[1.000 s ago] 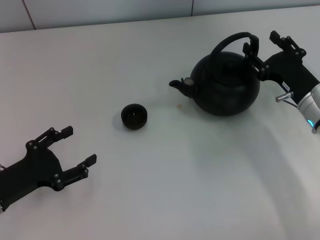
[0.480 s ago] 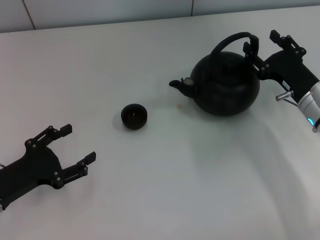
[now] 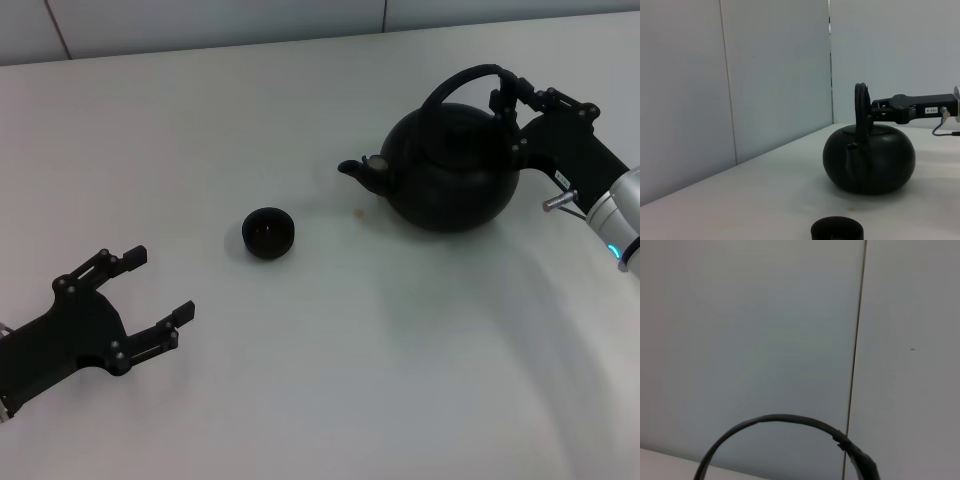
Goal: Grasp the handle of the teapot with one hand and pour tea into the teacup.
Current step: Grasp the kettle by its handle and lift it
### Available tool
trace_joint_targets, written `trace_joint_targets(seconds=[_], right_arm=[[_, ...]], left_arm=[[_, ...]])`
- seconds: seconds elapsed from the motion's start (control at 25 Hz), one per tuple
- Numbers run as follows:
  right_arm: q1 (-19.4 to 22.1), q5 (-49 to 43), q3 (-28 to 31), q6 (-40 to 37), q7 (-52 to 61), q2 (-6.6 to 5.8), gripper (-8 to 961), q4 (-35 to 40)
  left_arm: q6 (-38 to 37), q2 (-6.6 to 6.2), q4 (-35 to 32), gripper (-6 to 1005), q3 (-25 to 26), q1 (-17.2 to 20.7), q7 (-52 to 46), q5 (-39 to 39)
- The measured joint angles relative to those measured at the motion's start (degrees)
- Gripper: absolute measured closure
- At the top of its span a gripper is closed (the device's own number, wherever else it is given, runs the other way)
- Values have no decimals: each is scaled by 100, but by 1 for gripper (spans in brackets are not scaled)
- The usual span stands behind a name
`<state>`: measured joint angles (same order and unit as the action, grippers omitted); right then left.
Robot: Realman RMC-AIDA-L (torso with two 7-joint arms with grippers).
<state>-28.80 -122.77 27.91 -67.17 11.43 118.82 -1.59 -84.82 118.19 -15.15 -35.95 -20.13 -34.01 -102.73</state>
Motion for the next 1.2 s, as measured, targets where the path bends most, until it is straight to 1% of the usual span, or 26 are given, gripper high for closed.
trace_joint_targets(seconds=[0.32,0.52,0.88,1.2], right_arm=[[3,10,11,-22,393,1,664,69],[4,24,21,-149,393,1,875,71],[2,30,9,-258,393,1,875,58],[-126,32,6,-382,453,-17,876,42]], left_arm=[[-4,3,4,140,5,4,0,0],[-3,3,13,140,8,-1,0,-1],[-7,3,12,140,9,7,5,-1],[0,3,12,140,9,2,9,-1]])
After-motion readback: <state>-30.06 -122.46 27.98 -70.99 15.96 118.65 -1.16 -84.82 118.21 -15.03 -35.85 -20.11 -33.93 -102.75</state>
